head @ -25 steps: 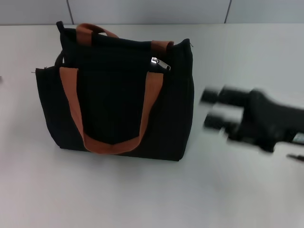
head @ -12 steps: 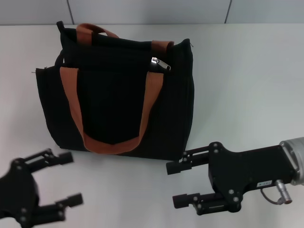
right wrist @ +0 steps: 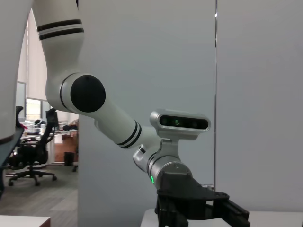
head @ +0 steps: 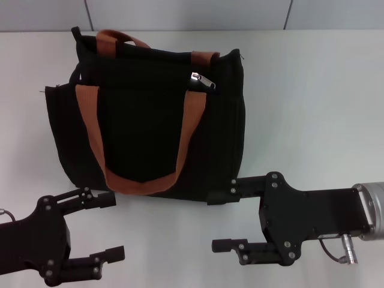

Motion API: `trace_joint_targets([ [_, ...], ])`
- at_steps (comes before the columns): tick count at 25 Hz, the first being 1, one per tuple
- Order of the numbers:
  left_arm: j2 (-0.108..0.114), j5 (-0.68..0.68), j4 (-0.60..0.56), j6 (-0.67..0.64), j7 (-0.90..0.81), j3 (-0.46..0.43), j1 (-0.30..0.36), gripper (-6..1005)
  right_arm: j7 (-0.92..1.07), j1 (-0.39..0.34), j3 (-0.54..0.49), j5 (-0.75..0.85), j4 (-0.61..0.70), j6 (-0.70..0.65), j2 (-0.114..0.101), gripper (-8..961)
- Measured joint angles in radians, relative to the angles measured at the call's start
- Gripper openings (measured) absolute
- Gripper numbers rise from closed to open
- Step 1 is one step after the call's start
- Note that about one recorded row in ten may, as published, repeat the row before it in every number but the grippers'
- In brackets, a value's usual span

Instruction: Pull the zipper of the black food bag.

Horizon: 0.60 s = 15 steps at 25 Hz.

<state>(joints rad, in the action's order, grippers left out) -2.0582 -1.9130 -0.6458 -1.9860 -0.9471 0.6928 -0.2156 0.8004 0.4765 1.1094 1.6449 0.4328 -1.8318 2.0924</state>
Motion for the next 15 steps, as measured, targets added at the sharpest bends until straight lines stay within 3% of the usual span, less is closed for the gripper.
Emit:
trace_joint_targets([
  [15,-0.005,-0.01,0.0,0.011,0.003,0.001,-0.011,801,-0.016,0.009,-0.001,-0.032,-0.02,0.026,0.0,585],
])
